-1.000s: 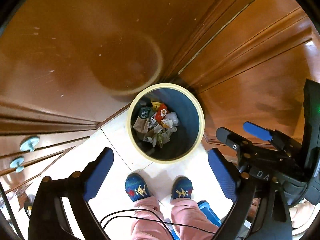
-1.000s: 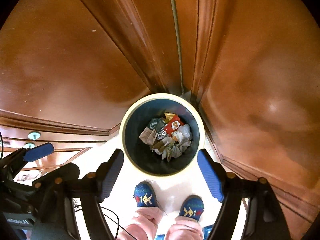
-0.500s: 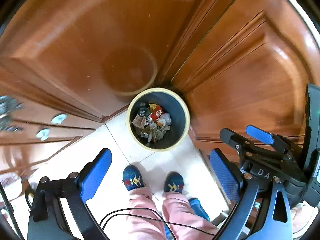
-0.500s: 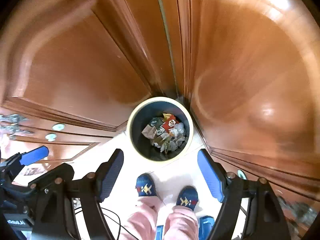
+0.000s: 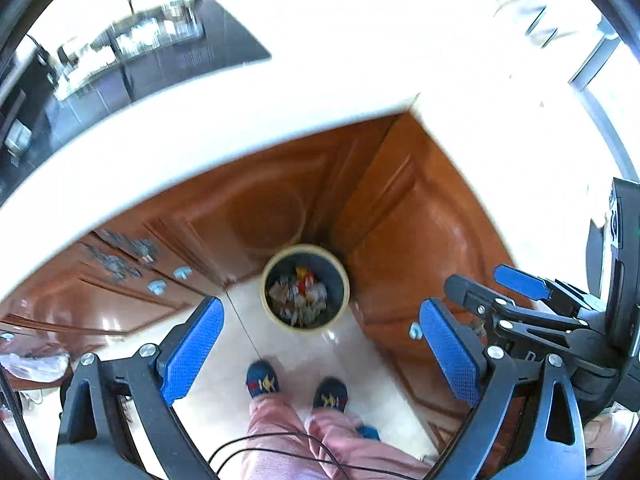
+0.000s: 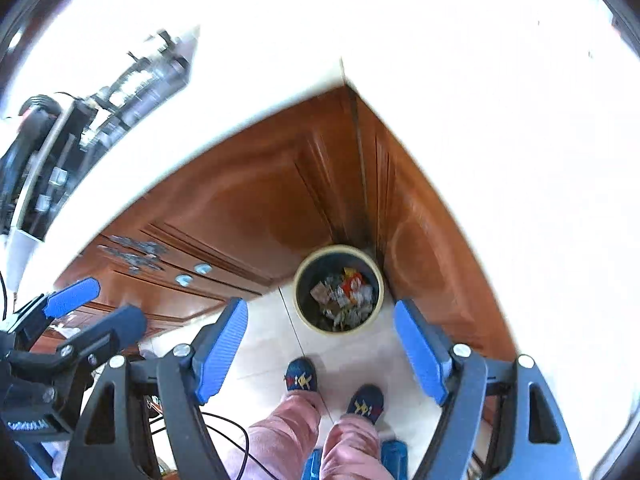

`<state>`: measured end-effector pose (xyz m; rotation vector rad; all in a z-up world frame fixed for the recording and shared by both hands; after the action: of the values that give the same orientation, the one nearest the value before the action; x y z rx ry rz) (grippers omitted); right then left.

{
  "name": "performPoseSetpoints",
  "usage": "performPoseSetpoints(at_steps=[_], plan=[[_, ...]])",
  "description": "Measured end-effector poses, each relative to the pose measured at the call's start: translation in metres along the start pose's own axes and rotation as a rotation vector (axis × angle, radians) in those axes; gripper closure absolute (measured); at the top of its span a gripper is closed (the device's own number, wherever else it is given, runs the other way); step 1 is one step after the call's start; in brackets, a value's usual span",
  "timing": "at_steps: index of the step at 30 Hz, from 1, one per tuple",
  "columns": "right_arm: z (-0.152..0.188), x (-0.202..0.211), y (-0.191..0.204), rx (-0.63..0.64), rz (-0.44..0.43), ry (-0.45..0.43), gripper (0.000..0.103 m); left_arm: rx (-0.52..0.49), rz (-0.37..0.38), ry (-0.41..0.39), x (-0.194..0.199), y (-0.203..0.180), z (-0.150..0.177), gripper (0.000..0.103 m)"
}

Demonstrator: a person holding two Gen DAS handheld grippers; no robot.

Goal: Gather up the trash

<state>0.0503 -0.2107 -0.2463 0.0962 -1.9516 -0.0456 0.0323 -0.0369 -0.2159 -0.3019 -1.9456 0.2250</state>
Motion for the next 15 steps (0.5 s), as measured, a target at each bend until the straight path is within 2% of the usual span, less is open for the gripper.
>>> performPoseSetpoints(at_steps=[4,9,15], plan=[[-0.015,0.045,0.003,0.025,0.002,-0.068,0.027,-0.021,-0.031,-0.067,0.043,-0.016,-0.014,0.005],[-0.029,0.095,0.005,0.052,0.003,-0.146,0.027,-0.052,-0.109,-0.129,0.075,-0.032,-0.028,0.005],[-0.042,0.145,0.006,0.064,0.024,-0.252,0.027,-0.055,-0.093,-0.215,0.115,-0.048,-0.043,0.005]])
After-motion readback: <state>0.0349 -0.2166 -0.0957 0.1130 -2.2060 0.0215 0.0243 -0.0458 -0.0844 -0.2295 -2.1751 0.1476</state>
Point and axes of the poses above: each gripper's, at about its wrist camera, not at the fingertips, and x roughly against the way its jaws point, y to its left, z to its underside, the point moved 6 cm from there along -x, roughly the way its jaws point, and after that the axes turned 7 degrees about z, right-handed, at the moved point
